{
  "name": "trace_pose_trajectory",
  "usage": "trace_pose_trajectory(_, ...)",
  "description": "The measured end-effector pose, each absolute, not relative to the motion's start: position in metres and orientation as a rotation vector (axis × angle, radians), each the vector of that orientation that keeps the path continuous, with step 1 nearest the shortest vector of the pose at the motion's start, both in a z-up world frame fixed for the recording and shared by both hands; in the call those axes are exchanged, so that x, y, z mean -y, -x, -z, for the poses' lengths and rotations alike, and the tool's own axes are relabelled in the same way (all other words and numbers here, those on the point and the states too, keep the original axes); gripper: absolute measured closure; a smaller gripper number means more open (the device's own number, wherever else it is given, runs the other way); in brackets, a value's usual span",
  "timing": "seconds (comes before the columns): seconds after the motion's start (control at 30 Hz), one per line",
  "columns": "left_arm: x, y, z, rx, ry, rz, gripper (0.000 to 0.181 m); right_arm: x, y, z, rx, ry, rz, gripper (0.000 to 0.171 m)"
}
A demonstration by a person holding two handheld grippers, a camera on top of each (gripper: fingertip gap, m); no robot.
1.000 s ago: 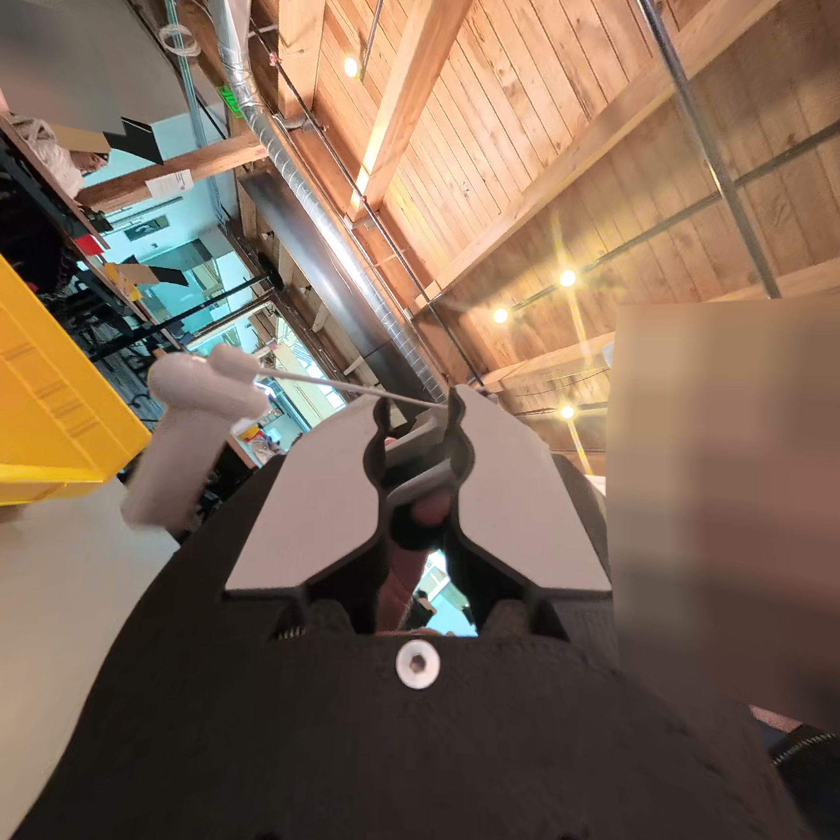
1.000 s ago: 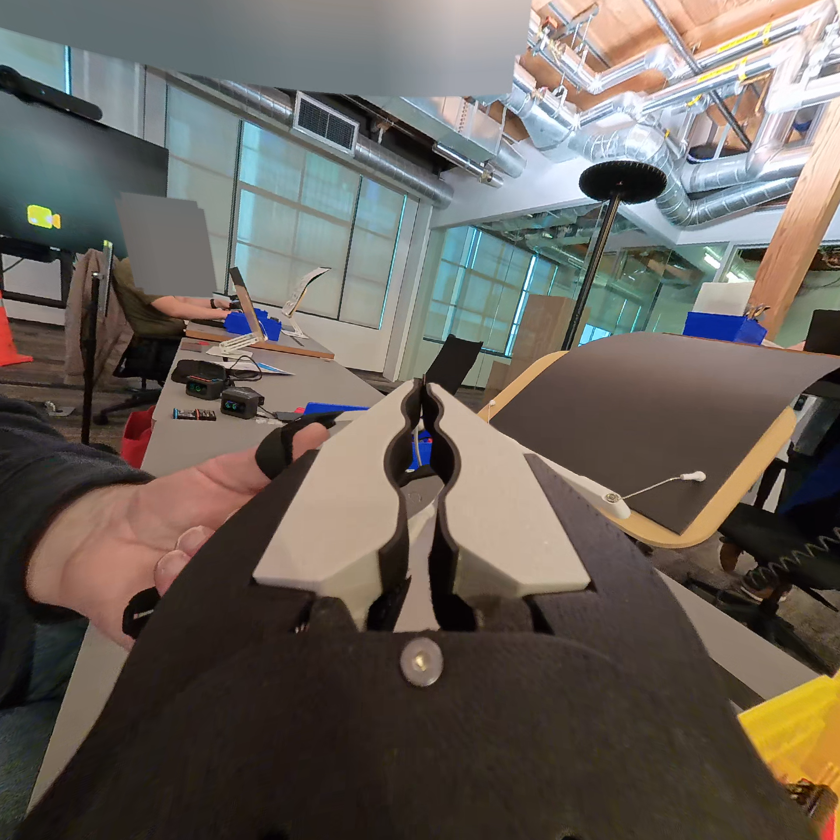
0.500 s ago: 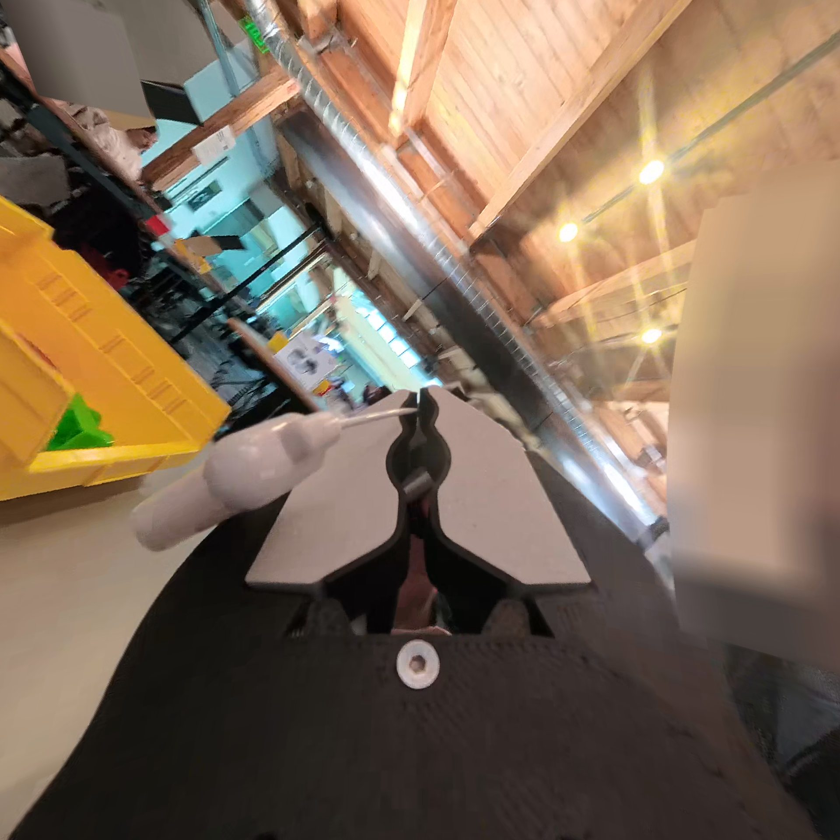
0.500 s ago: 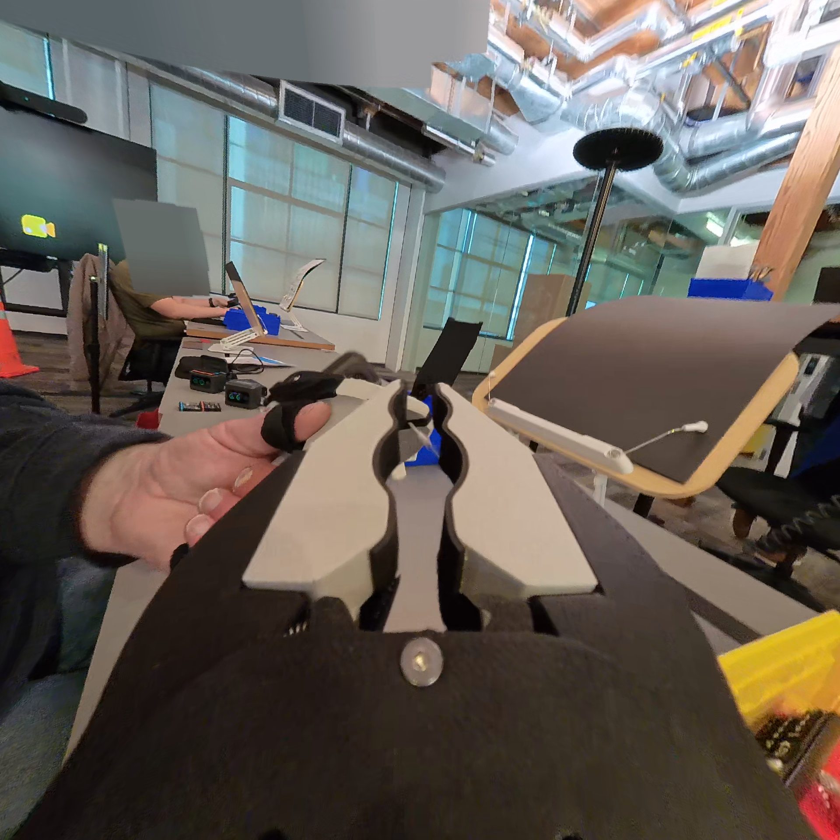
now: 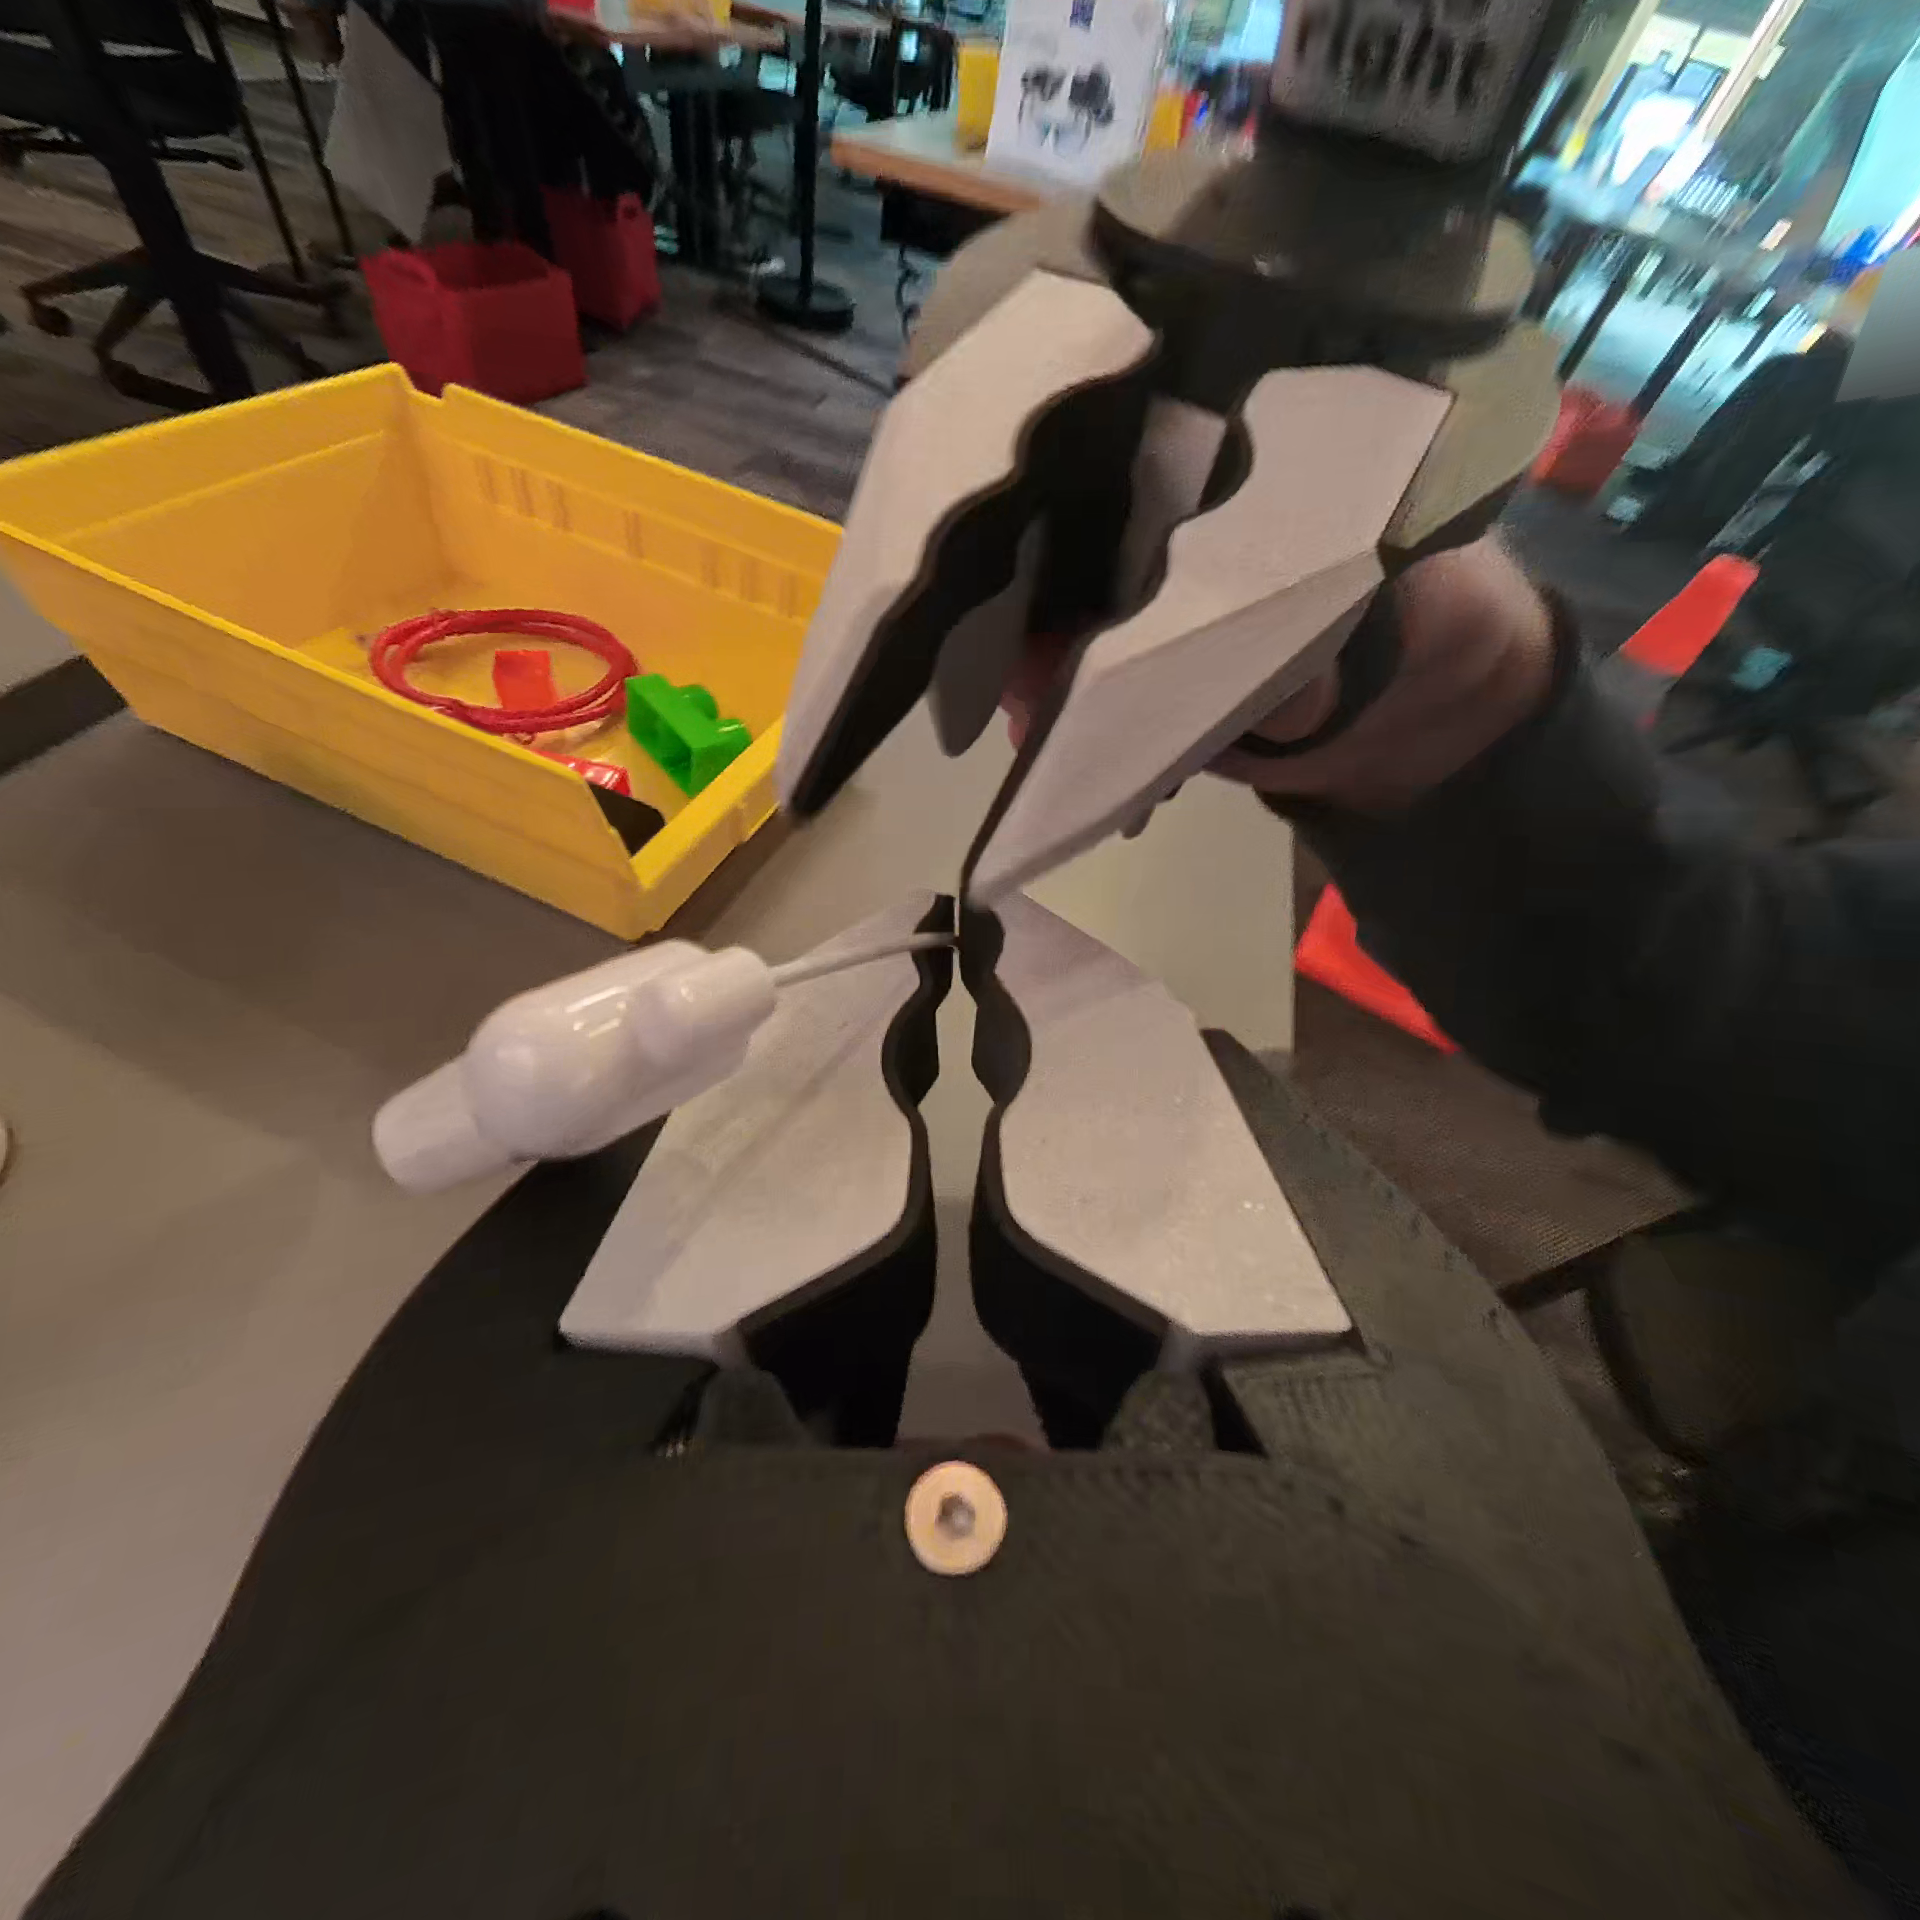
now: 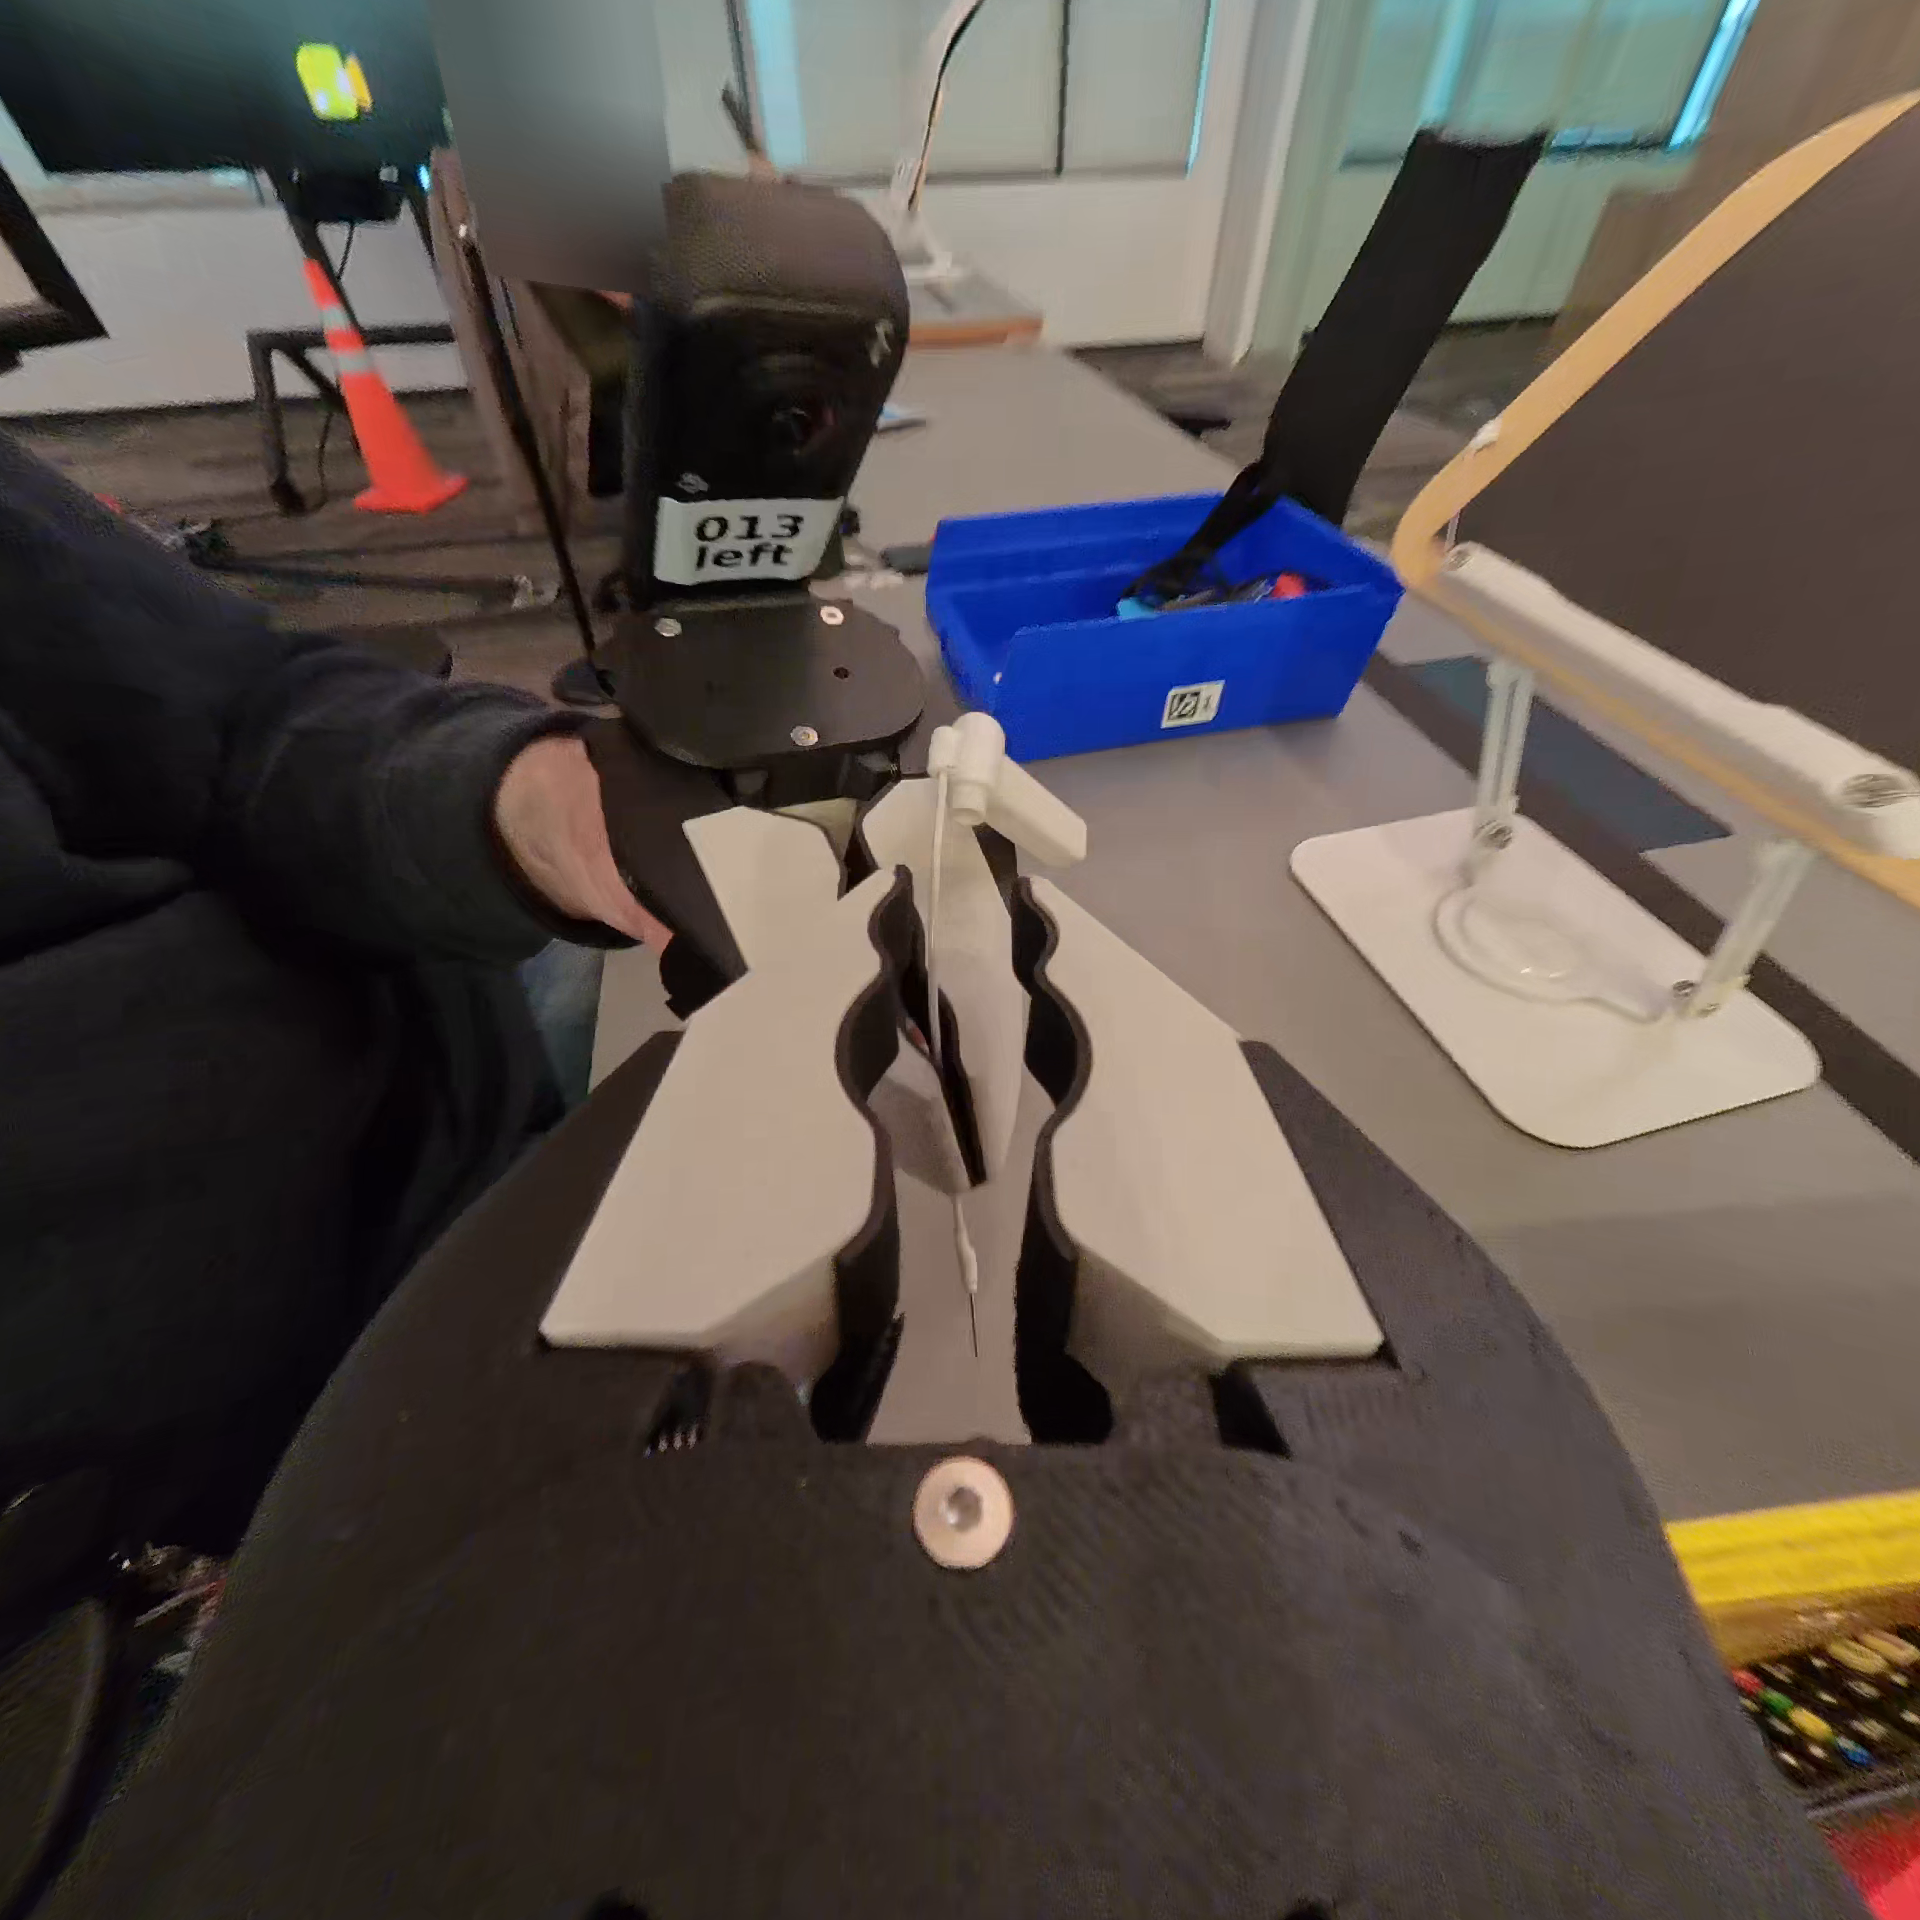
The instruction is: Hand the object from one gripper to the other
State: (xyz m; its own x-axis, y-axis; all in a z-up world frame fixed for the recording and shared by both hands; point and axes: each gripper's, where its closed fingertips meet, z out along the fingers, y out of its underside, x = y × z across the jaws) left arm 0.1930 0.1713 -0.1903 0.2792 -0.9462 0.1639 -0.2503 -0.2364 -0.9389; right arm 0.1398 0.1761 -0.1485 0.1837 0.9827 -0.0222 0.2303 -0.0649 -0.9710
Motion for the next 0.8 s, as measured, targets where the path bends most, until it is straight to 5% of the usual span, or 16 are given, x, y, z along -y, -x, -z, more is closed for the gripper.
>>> trace_pose_trajectory(0.13,-0.171,-0.194,0.199,-1.192,1.681,0.872,0.181,-0.172,-0.126,0.161,1.294,1.545,-0.994,0.171)
trace_pose_trajectory(0.4,-0.179,-0.187,0.197,-1.139,1.668,0.875,0.180,-0.179,-0.140,0.142,1.162,1.453,-0.974,0.171)
trace_pose_trajectory(0.53,-0.183,-0.179,0.194,-1.112,1.666,0.876,0.167,-0.189,-0.171,0.128,1.031,1.427,-0.953,0.171)
trace_pose_trajectory(0.8,-0.196,-0.144,0.207,-1.088,1.692,0.744,0.172,-0.245,-0.276,0.112,0.650,1.483,-0.661,0.171)
